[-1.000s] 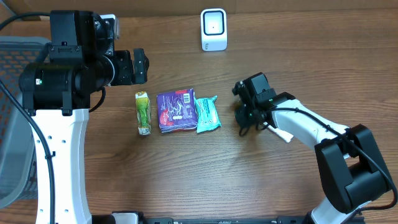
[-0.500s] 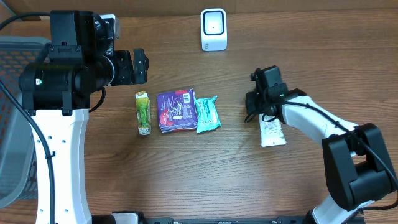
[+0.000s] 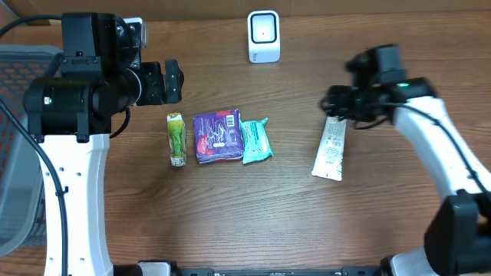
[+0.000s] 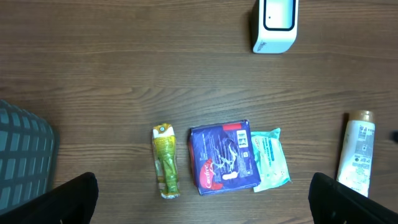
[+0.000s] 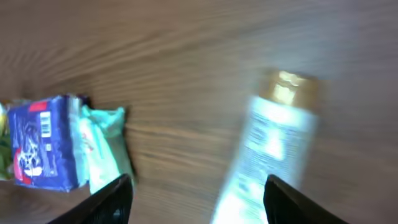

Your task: Scan the item barcode

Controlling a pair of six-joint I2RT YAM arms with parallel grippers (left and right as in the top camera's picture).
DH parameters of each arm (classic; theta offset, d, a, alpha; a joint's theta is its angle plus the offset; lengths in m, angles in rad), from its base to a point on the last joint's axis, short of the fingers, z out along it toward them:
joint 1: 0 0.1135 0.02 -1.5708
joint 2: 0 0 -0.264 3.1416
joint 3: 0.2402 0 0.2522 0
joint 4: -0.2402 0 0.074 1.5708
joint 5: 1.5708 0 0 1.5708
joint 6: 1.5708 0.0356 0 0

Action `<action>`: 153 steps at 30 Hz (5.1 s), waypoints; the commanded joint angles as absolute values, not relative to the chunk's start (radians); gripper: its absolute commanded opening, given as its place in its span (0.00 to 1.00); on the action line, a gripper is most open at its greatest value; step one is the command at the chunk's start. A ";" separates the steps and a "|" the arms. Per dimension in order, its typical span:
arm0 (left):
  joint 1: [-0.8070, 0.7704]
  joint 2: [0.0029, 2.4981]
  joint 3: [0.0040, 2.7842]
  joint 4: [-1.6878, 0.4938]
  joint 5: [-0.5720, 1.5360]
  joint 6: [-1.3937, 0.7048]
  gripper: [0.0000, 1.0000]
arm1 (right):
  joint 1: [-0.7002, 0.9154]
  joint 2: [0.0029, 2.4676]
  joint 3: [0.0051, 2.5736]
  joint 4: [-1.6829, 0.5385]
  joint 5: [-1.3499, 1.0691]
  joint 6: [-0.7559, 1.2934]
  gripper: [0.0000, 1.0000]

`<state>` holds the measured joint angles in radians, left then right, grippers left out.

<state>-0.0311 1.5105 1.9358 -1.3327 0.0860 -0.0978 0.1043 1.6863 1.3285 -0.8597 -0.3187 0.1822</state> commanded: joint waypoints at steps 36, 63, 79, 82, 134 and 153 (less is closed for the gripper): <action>-0.033 1.518 1.946 -1.333 0.086 -0.090 1.00 | -0.079 1.982 0.889 -0.345 -0.754 0.063 0.55; -0.033 1.518 1.946 -1.333 0.086 -0.090 1.00 | -0.062 1.733 1.220 -0.862 -1.079 -0.178 0.04; -0.033 1.518 1.946 -1.333 0.086 -0.090 1.00 | 0.041 1.549 1.519 -0.986 -1.186 -0.072 0.04; -0.033 1.518 1.946 -1.333 0.086 -0.090 1.00 | 0.057 1.549 1.519 -0.977 -1.182 -0.049 0.04; -0.033 1.518 1.946 -1.333 0.086 -0.090 0.99 | 0.511 2.365 1.919 -0.034 0.680 -0.997 0.04; -0.033 1.518 1.946 -1.333 0.086 -0.090 1.00 | 0.546 2.305 1.920 -0.122 0.744 -0.771 0.04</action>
